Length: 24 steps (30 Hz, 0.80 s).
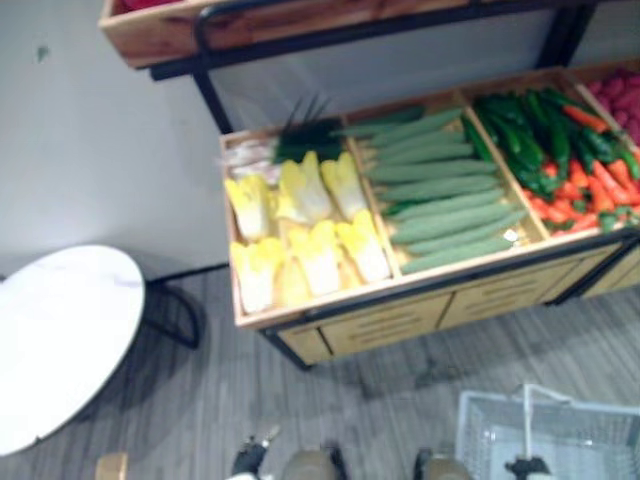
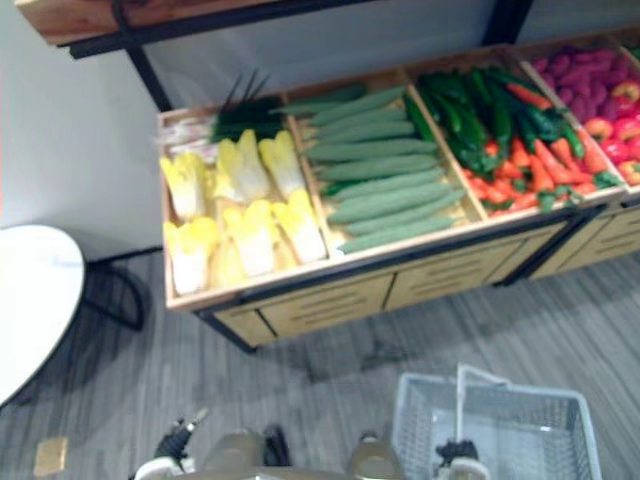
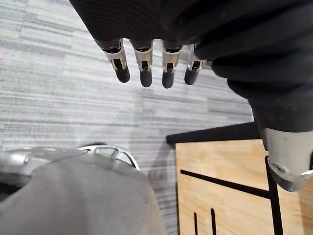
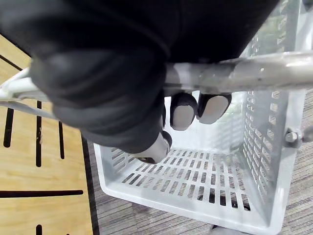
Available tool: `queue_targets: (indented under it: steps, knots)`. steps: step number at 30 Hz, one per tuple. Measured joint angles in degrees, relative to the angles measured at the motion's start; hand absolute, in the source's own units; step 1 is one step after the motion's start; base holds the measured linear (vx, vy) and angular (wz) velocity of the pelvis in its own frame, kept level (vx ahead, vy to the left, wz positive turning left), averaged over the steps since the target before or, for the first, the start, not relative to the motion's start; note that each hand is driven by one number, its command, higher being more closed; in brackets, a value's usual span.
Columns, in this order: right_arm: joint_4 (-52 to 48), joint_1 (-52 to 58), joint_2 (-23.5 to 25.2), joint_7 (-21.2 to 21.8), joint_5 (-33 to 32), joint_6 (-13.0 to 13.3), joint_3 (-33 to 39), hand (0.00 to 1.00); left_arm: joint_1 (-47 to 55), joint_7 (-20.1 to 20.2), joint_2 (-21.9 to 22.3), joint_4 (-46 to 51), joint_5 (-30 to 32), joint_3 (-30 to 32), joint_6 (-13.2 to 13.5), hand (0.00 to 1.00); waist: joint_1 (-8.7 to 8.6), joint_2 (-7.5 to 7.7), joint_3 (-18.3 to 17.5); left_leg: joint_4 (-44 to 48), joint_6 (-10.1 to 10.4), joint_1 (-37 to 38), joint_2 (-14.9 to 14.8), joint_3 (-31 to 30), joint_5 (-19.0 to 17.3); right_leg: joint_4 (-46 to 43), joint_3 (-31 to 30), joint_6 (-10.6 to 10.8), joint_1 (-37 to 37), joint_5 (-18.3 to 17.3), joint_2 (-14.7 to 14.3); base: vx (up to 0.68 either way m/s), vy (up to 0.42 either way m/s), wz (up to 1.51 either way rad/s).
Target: Pick vegetable in the basket
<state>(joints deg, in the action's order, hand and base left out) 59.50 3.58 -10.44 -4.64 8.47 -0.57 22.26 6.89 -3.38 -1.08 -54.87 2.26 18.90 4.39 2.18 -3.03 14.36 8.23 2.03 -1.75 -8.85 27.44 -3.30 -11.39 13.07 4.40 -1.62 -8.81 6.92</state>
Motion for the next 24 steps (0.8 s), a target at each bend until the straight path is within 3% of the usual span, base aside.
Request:
queue_targets:
  steps: [3,5,6,7,8,9,10,12,13,14,17,18,21,24]
  knots:
    - [0.7,-0.1,0.8,0.1,0.0,-0.2,0.2,1.00,-0.8,-0.1,-0.9,0.2,0.0,-0.5,0.0,0.00,0.35,1.68,-0.3,-2.6,-0.1,1.0,2.3,-1.0,0.7,1.4,1.3,0.5,-1.0,0.0,1.3,0.23,0.090,0.33]
    - [1.9,-0.1,1.6,0.2,0.1,0.0,0.5,1.00,-0.7,-0.1,-1.8,-0.1,0.0,-1.2,-0.1,0.00,0.29,2.80,-0.2,-4.8,-0.3,3.2,4.0,-1.9,0.5,-2.0,2.2,2.6,-1.5,-1.4,2.9,0.20,0.081,0.34]
    - [2.2,0.5,1.6,0.1,0.2,-0.2,1.5,1.00,-0.1,-0.1,-1.9,-0.4,0.0,-2.5,-0.2,0.00,-0.20,2.46,0.1,-7.1,-0.3,7.4,4.7,-3.0,0.1,-12.7,1.9,3.6,0.1,-2.1,4.6,0.14,0.066,0.28]
    - [2.1,0.9,1.7,0.2,0.1,-0.3,1.5,1.00,0.2,0.0,-2.2,-0.4,0.0,-3.5,-0.1,0.00,-0.45,3.03,0.5,-7.7,-0.3,8.8,4.8,-3.3,-0.6,-18.3,1.6,3.8,1.6,-1.8,5.4,0.12,0.084,0.28]
    - [1.9,1.2,2.4,0.1,0.1,-0.2,1.1,1.00,0.1,0.2,-3.4,-0.3,0.1,-5.0,-0.1,0.00,-0.51,3.25,0.5,-7.9,-0.4,11.0,5.5,-4.2,-2.5,-29.9,-0.9,4.3,5.6,0.0,7.2,0.08,0.051,0.20]
    - [1.9,1.2,2.8,0.1,0.0,-0.2,0.6,1.00,-0.1,0.2,-4.2,-0.3,0.1,-5.6,-0.2,0.00,-0.69,3.39,0.8,-7.6,-0.4,11.4,5.5,-4.6,-3.0,-34.1,-2.6,4.3,7.6,-0.7,7.4,0.11,0.014,0.37]
    - [1.7,1.5,3.5,0.3,-0.1,-0.1,-0.4,1.00,-0.5,0.1,-5.6,0.1,0.1,-6.6,-0.3,0.00,-1.24,4.50,0.9,-7.1,-0.5,11.8,5.2,-5.8,-3.2,-36.8,-4.9,4.1,10.4,-3.4,7.1,0.19,-0.098,0.57]
    - [1.7,1.7,4.0,0.3,-0.1,0.1,-0.7,1.00,-1.8,0.0,-6.9,0.1,0.1,-7.3,-0.4,0.00,-1.87,5.35,1.2,-6.7,0.5,11.4,4.6,-7.9,-2.5,-29.4,-5.1,3.0,11.5,-4.8,6.5,0.22,-0.160,0.70]
    - [1.7,2.2,4.0,0.3,-0.1,0.1,-0.7,1.00,-2.4,-0.2,-7.5,0.6,0.1,-7.2,-0.6,0.00,-2.07,5.90,0.9,-6.2,1.0,10.8,4.6,-9.1,-2.5,-18.7,-5.2,2.8,10.6,-3.0,5.8,0.24,-0.190,0.59]
    - [1.8,1.9,4.4,0.5,-0.6,-0.1,-0.5,1.00,-3.2,-0.3,-7.8,1.5,0.1,-7.1,-0.7,0.00,-2.01,7.78,0.8,-6.5,1.8,10.8,5.6,-9.5,-2.5,-10.3,-5.7,2.4,9.5,0.5,5.7,0.26,-0.194,0.39]
    - [2.1,0.8,3.1,0.2,-1.8,0.0,0.0,1.00,-3.2,-0.4,-5.9,1.8,-0.1,-6.1,-0.7,0.00,-1.90,3.54,0.7,-8.5,3.6,11.0,1.9,-8.2,-1.4,-4.2,-4.8,0.8,7.3,2.8,1.2,0.20,-0.143,-0.10]
    - [2.1,0.7,3.3,0.2,-1.8,0.2,0.5,1.00,-3.1,-0.6,-5.8,1.9,-0.8,-4.6,-0.7,0.00,-1.96,3.06,0.5,-9.2,4.3,11.3,0.9,-7.3,-0.9,-2.3,-4.8,0.3,6.7,3.5,-0.2,0.22,-0.165,-0.28]
    - [2.2,0.9,3.9,0.2,-1.9,0.0,2.8,1.00,-3.4,-1.0,-5.8,2.6,-2.2,-1.9,-0.2,0.00,-2.19,3.00,0.5,-10.2,5.2,12.6,-0.5,-6.0,-0.3,0.9,-5.0,-0.6,4.9,4.5,-2.3,0.13,-0.103,-0.22]
    - [2.2,2.0,3.8,0.1,-1.9,0.0,4.4,1.00,-3.3,-1.6,-5.6,3.5,-4.6,0.5,0.1,0.00,-2.17,2.97,0.4,-10.1,5.2,12.8,-0.4,-6.0,-0.2,4.7,-5.1,-0.2,3.0,6.3,-2.5,0.06,-0.007,-0.06]
